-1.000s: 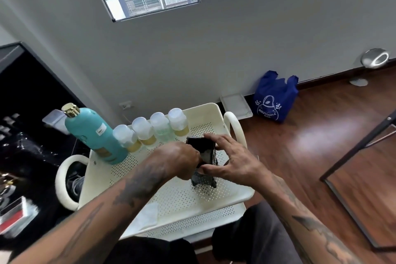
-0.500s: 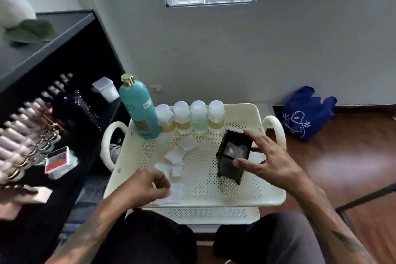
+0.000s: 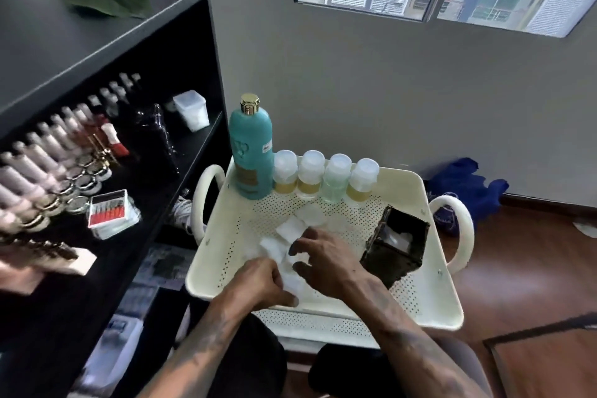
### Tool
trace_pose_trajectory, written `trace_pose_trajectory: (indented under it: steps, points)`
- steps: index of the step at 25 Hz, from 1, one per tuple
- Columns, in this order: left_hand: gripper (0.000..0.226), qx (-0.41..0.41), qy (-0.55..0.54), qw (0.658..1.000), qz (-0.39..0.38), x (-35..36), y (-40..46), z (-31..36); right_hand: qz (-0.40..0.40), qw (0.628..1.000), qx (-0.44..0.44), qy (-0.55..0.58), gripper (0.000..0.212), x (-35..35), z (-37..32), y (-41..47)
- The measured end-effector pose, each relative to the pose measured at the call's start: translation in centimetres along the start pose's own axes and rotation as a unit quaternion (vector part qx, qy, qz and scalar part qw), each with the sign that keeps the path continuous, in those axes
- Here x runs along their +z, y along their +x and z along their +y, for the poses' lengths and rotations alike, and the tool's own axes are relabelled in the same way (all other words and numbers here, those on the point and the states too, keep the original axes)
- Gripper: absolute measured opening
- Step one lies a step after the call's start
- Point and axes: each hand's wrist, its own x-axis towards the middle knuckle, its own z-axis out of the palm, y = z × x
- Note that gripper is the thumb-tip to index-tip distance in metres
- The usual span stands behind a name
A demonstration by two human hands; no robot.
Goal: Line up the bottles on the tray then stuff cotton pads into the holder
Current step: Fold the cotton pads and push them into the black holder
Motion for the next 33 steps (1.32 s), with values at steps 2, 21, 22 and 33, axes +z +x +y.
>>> trace_pose_trajectory:
  steps: [2,21,22,33]
  points:
    - [0.042,0.007,-0.023,1.000,0.000,0.0,0.1,-0.1,-0.016,0.999,0.032,-0.024,0.034,2.2,0.8,1.8]
    - [0.037,-0.008,-0.030,1.000,-0.004,-0.3,-0.5,0.3,-0.012,0.845,0.238,0.480,0.017,1.5,1.2,-3.0]
    - [0.038,-0.011,-0.026,1.000,-0.005,-0.3,-0.5,0.3,-0.003,0.859,0.237,0.454,0.014,1.6,1.2,-3.3]
    - [0.032,-0.004,-0.004,1.000,-0.001,-0.1,-0.3,0.1,0.065,0.899,0.209,0.380,0.036,2.1,2.0,-5.0]
